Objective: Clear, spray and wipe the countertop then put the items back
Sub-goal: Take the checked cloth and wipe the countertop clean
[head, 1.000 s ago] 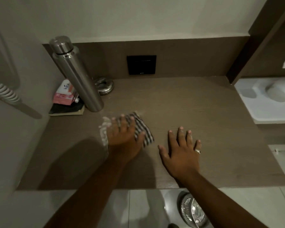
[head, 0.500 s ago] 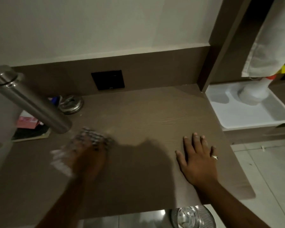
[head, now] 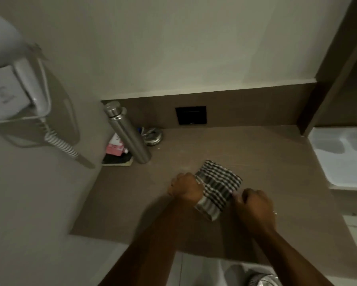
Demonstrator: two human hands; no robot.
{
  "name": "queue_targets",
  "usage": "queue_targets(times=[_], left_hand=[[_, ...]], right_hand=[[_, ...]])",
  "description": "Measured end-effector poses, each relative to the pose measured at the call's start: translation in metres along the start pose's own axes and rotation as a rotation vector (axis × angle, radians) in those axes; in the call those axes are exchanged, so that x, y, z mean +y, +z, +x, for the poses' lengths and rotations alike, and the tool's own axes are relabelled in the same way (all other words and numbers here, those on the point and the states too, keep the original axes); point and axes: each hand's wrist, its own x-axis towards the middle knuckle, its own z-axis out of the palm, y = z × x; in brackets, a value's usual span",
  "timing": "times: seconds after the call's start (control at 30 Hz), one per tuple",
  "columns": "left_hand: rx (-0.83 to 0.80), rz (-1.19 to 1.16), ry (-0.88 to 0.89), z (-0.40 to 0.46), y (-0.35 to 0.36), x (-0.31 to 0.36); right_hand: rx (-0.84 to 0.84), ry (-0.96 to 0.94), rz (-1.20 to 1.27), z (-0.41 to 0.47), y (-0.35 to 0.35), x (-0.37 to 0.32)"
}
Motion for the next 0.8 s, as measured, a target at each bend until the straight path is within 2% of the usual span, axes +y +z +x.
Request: queue_targets(times=[0.07,0.2,0.3,0.4,0.5,0.6,0.8], left_hand=[[-0.089,-0.009,0.056,0.010,-0.001,-0.009],[-0.246,-0.198,0.097,0.037,0.007,-0.016],[-0.382,-0.336,0.118,0.053,0.007,-0.013],[-0.436,-0.602,0.124,0.053,-0.003,-0.001],[-0.522,-0.825,0.064,0.040,-0.013,0.017],[-0.608,-0.991,0.022,0.019,-0.007,0.058],[-0.695,-1.250,0.089,-0.053,0.039,0.207]], right_hand=[[-0.089,0.135,0.195,0.001,0.017,-0.035],[-0.039,0.364,0.296,0.015,0.031,-0.066],[-0.034,0.412,0.510,0.025,0.032,-0.073],[-0.040,0.496,0.772,0.026,0.025,-0.074],[-0.020,0.451,0.835,0.031,0.002,-0.056],[0.023,0.322,0.890,0.040,-0.046,-0.019],[0.228,0.213,0.764,0.096,-0.162,0.100]])
